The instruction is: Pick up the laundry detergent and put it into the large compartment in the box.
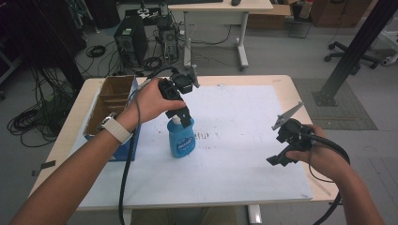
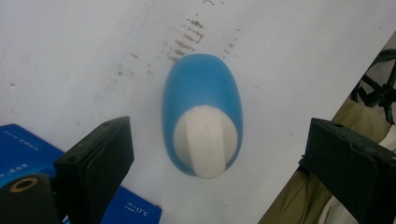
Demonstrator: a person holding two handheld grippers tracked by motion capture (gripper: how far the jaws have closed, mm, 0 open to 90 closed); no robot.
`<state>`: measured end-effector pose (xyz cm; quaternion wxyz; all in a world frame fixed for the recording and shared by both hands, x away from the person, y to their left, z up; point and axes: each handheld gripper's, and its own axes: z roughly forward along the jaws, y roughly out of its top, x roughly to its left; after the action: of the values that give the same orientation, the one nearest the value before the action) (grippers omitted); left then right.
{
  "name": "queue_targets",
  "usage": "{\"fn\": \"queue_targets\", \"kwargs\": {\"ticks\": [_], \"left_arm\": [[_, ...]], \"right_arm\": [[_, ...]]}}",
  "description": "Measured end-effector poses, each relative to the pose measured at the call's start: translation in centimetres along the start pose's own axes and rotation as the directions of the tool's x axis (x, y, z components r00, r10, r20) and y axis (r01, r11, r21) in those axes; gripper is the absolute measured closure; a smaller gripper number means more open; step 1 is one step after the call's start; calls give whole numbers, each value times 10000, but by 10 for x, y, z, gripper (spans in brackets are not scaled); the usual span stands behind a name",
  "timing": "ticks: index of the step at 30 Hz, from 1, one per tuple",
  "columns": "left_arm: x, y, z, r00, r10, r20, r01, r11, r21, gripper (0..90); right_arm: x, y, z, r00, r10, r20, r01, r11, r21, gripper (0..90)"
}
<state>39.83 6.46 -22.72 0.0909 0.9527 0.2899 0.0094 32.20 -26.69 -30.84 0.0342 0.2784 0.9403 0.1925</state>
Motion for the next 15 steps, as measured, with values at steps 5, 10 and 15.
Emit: {"fn": "queue_targets", "kwargs": {"ticks": [5, 10, 15], "left_arm": [[0, 0, 4, 10000, 45, 17, -45, 10000, 10, 88], [1, -1, 10, 9999, 103, -27, -103, 9999, 53, 88], [2, -2, 17, 9999, 84, -55, -84, 10000, 35, 89]], "right_arm": [[0, -1, 0, 10000, 38, 4, -38, 10000, 26, 99], [0, -2, 1, 10000, 65, 2, -65, 10000, 62, 99], [0, -2, 2, 10000, 92, -29, -92, 9999, 66, 99]]}}
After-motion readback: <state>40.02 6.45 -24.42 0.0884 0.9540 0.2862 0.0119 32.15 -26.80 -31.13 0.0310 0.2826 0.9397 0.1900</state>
